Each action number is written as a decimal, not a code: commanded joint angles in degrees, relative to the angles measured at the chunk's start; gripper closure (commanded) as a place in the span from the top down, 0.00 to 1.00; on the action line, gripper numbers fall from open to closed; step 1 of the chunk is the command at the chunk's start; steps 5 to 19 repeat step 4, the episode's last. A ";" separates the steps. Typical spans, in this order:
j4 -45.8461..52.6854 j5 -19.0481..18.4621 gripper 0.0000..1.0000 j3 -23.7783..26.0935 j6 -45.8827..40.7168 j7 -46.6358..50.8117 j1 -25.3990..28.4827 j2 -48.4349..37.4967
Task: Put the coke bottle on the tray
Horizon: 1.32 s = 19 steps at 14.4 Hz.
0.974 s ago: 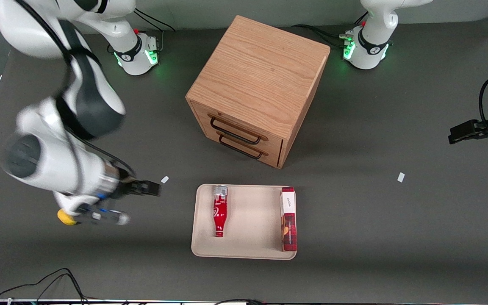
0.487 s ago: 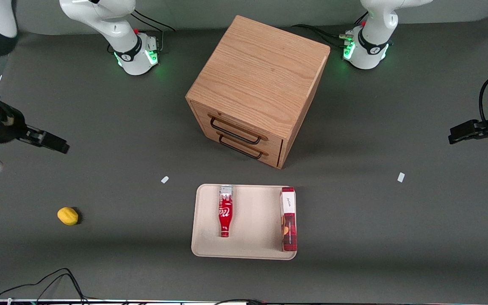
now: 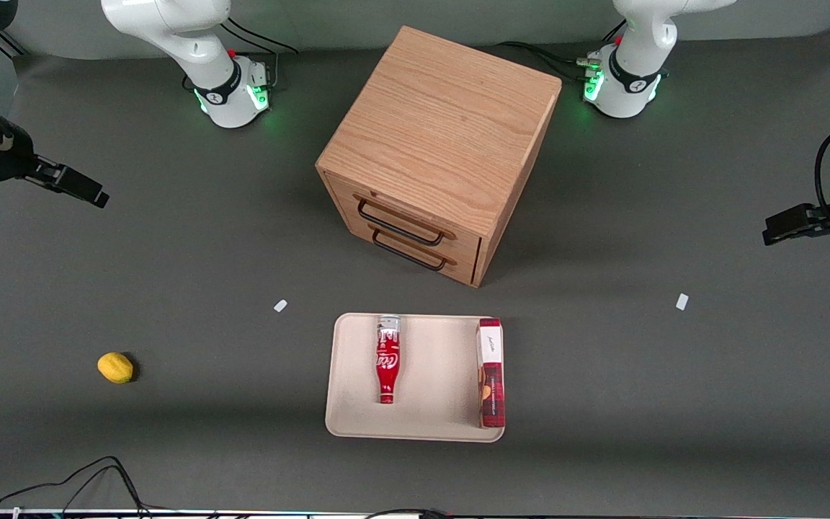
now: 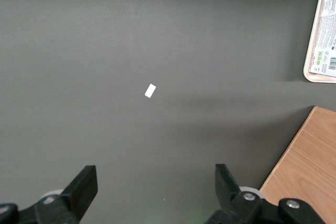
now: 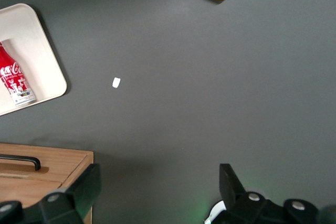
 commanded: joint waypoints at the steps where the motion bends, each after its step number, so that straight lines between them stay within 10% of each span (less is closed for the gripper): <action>1: -1.33 1.69 1.00 0.46 0.72 0.88 0.57 -0.30; 19: 0.78 2.84 1.00 0.37 0.54 0.53 0.48 1.46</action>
